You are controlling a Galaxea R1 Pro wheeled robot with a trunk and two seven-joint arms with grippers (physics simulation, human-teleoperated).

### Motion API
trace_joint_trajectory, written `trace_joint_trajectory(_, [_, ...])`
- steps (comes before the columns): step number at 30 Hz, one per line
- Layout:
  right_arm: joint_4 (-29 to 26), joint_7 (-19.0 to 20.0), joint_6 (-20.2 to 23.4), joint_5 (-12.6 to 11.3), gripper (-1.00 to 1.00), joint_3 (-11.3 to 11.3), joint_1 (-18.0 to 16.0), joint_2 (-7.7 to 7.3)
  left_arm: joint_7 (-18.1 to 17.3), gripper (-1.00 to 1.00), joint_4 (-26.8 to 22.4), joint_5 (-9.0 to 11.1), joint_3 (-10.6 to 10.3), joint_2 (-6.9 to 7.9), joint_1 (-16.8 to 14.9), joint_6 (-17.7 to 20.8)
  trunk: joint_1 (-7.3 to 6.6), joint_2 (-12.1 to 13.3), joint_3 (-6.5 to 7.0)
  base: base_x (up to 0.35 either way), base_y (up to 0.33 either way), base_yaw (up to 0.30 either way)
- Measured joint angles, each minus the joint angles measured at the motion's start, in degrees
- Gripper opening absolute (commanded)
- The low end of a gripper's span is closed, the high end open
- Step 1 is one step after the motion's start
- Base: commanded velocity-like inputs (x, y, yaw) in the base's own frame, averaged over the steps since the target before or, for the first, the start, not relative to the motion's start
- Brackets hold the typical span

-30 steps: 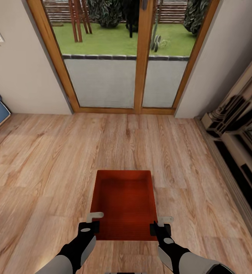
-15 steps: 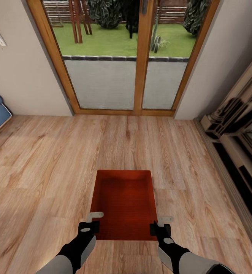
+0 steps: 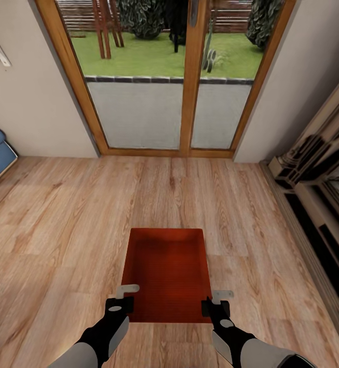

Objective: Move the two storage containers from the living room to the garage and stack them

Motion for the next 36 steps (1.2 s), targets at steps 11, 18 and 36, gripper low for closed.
trace_joint_trajectory(11, [0.02, 0.01, 0.01, -0.06, -1.00, 0.07, 0.00, 0.00, -0.04, -1.00, 0.06, -0.01, 0.00, 0.01, 0.00, -0.02, -2.42, 4.41, 1.97, 0.000, 0.000, 0.000])
trace_joint_trajectory(18, [0.02, 0.01, 0.02, -0.07, -1.00, 0.07, 0.01, 0.00, -0.04, -1.00, 0.07, -0.02, 0.02, 0.01, -0.01, -0.02, -3.95, 7.22, 3.23, 0.000, 0.000, 0.000])
trace_joint_trajectory(36, [0.01, 0.01, 0.01, -0.05, -1.00, 0.06, 0.00, 0.00, -0.03, -1.00, 0.05, 0.02, -0.01, 0.02, 0.00, -0.02, -7.91, 14.44, 6.46, 0.000, 0.000, 0.000])
